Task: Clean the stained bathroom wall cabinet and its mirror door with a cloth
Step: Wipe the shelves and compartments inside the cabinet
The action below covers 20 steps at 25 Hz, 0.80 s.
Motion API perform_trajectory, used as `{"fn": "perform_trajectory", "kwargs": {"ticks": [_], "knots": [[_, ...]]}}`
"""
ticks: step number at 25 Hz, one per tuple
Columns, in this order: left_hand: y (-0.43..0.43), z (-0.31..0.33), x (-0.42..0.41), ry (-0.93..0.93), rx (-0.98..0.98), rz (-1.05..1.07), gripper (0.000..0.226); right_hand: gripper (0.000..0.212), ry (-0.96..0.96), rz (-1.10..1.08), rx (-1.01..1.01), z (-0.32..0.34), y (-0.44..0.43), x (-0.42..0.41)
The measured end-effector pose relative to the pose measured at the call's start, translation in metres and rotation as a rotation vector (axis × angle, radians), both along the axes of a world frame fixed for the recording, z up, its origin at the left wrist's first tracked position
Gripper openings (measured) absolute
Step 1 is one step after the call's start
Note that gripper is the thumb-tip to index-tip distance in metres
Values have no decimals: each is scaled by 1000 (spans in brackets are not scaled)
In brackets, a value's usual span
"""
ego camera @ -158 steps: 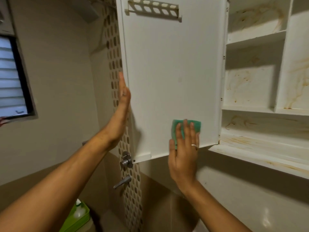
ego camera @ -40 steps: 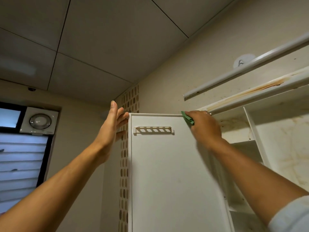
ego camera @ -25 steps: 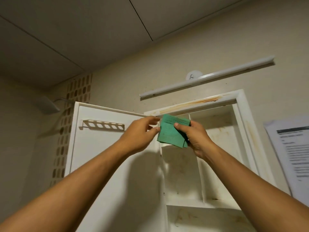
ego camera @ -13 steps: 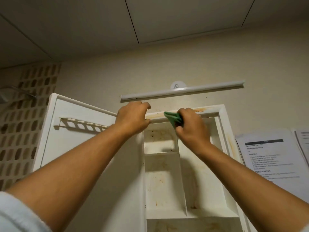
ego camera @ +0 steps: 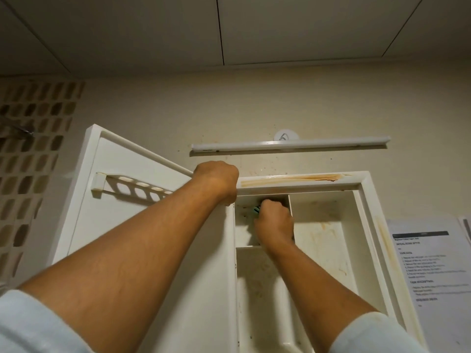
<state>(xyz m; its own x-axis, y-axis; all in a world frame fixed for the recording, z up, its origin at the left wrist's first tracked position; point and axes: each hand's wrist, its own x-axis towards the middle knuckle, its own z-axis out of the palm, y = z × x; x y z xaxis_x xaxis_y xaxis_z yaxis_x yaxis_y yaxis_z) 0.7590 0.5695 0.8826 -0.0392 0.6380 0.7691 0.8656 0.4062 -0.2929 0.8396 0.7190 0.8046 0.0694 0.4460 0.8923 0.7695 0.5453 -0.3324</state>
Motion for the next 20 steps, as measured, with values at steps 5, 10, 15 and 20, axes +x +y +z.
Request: {"fn": "perform_trajectory", "kwargs": {"ticks": [5,10,15,20], "knots": [[1,-1,3,43,8,-13,26,16,118,189,-22,3,13,-22],[-6,-1,5,14,-38,-26,25,16,-428,115,45,10,13,-26],[-8,-3,3,32,-35,-32,26,30,-502,-151,141,9,14,0],[-8,-2,1,37,-43,-34,33,25,-242,-183,56,-1,13,-6]]}}
